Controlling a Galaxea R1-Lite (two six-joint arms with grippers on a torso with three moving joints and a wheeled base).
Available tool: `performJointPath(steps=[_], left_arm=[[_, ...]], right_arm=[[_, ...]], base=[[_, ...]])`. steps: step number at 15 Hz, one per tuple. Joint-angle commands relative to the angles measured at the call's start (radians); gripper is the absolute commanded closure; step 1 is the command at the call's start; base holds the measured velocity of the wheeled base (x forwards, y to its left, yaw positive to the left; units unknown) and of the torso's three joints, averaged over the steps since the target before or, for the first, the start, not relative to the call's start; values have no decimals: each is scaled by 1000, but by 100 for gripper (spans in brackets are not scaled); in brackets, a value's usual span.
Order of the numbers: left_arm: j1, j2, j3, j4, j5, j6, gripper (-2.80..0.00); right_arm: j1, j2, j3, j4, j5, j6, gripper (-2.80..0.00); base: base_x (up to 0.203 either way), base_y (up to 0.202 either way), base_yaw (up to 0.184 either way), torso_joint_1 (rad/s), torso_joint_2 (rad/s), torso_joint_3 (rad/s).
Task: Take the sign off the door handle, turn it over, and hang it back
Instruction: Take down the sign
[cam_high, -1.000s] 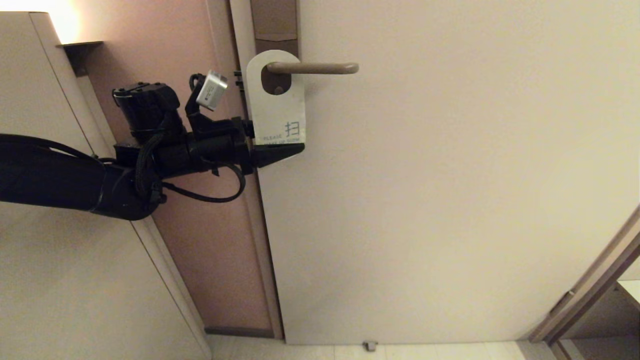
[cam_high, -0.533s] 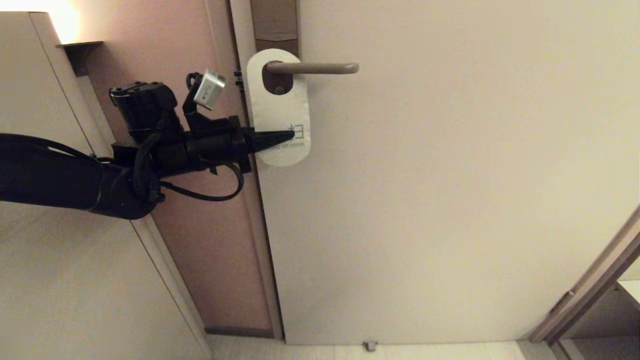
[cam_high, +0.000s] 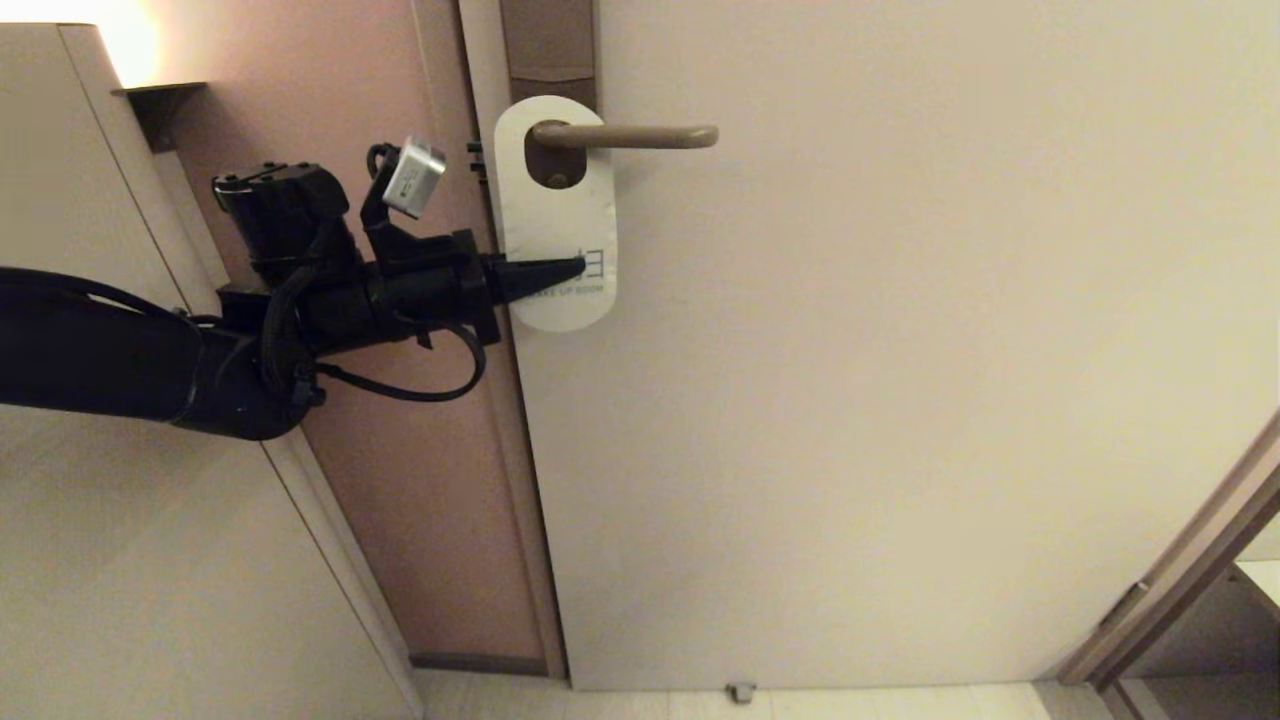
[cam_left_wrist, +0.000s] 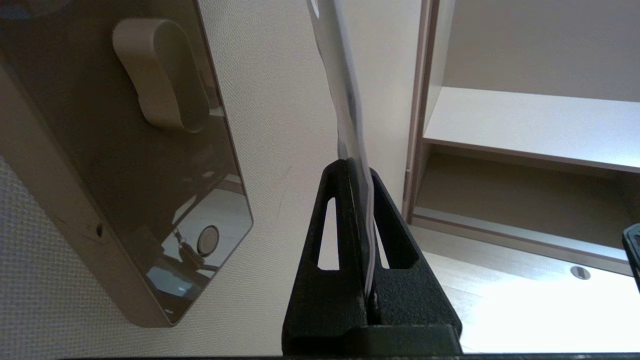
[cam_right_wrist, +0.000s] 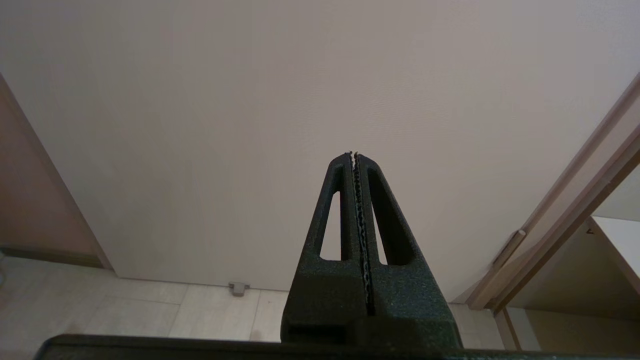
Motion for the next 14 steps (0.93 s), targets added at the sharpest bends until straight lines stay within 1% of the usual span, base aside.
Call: performJointPath(steps=[1,4,6,8,9,11,12,14], left_arm=[[-1,-7,7,-16,1,1,0],[-9,-20,22,-30,62,1,0],[-15,-37,40,-29,73,3,0],[-29,-64,94,-29,94,24,0],[-40,-73,122,-30,122,42,0],[-73,-84,155,-30,218,76,0],[-89,-91,163,-31,261,79,0],[-108,-97,166,-30,317,80,0]], right_arm=[[0,0,0,0,0,-1,0],[0,0,0,0,0,-1,0],[0,0,0,0,0,-1,0],[0,0,0,0,0,-1,0],[0,0,0,0,0,-1,0],[0,0,0,0,0,-1,0],[0,0,0,0,0,-1,0],[0,0,0,0,0,-1,0]], base=[[0,0,0,0,0,0],[0,0,0,0,0,0],[0,0,0,0,0,0],[0,0,0,0,0,0],[0,0,0,0,0,0],[0,0,0,0,0,0],[0,0,0,0,0,0],[0,0,0,0,0,0]])
